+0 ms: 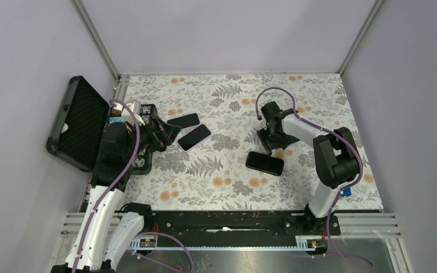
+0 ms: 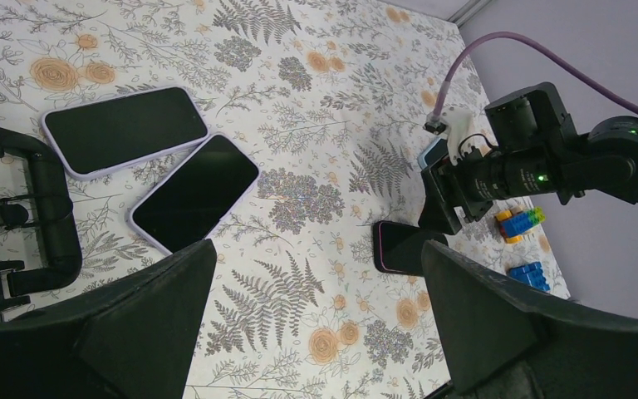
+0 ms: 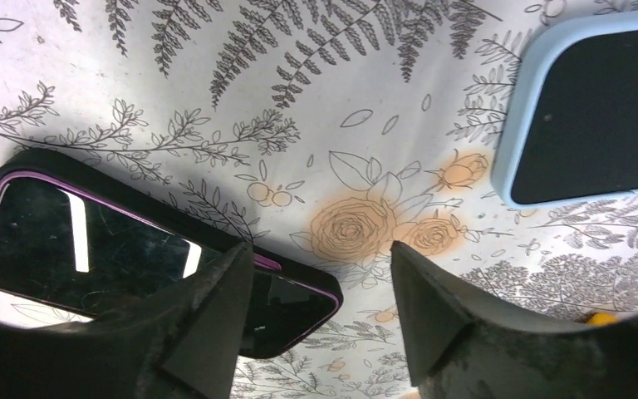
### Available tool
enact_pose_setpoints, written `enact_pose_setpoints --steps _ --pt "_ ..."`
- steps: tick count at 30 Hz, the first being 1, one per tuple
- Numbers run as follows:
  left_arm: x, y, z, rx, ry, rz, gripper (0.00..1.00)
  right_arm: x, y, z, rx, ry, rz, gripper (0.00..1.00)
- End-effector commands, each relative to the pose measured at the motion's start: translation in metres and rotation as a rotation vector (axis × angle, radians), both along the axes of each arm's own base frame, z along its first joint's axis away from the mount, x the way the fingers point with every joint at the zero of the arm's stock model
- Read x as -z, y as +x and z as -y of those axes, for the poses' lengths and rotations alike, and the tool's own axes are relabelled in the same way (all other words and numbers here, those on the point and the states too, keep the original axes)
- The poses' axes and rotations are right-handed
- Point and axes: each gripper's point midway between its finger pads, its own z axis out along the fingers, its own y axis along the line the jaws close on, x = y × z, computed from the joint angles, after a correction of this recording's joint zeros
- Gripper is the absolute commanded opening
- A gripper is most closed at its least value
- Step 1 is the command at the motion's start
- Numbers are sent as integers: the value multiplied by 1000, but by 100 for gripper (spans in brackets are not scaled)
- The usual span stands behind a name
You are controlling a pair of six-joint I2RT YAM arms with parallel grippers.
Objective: Take the phone out of the phone case
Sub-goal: Adjust the phone at the center of the board, then pick up the phone at the center of the board.
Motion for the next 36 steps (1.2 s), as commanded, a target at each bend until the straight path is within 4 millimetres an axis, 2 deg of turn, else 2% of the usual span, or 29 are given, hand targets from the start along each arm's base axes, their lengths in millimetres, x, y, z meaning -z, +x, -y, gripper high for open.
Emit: enact_pose_setpoints --steps 1,4,6,9,12,15,19,22,26,29,36 --pt "-10 3 2 12 5 46 99 -26 0 -2 34 13 59 73" --pt "-10 3 2 15 4 46 99 -41 5 -6 19 50 129 81" --pt "-10 3 2 15 3 44 99 -47 3 -26 -68 171 142 84" --pt "-10 3 4 23 0 41 99 -47 -13 -56 -252 302 107 89" --pt "-11 3 4 26 3 44 99 -36 -34 -69 -449 299 57 88" --pt "-12 2 4 25 0 50 99 -27 -40 -68 -515 245 -9 88" --pt "-11 -1 4 28 -2 54 99 -22 -20 -61 -555 105 -30 88" --pt "-12 -2 4 34 2 59 99 -21 -17 -68 -605 99 -23 91" --pt "-11 -2 4 32 6 58 99 -16 -24 -73 -637 88 -50 93" --pt "-10 -1 4 32 6 54 99 -9 -28 -73 -631 67 -72 100" --pt "-8 -1 4 33 8 51 99 1 -35 -72 -641 35 -147 100"
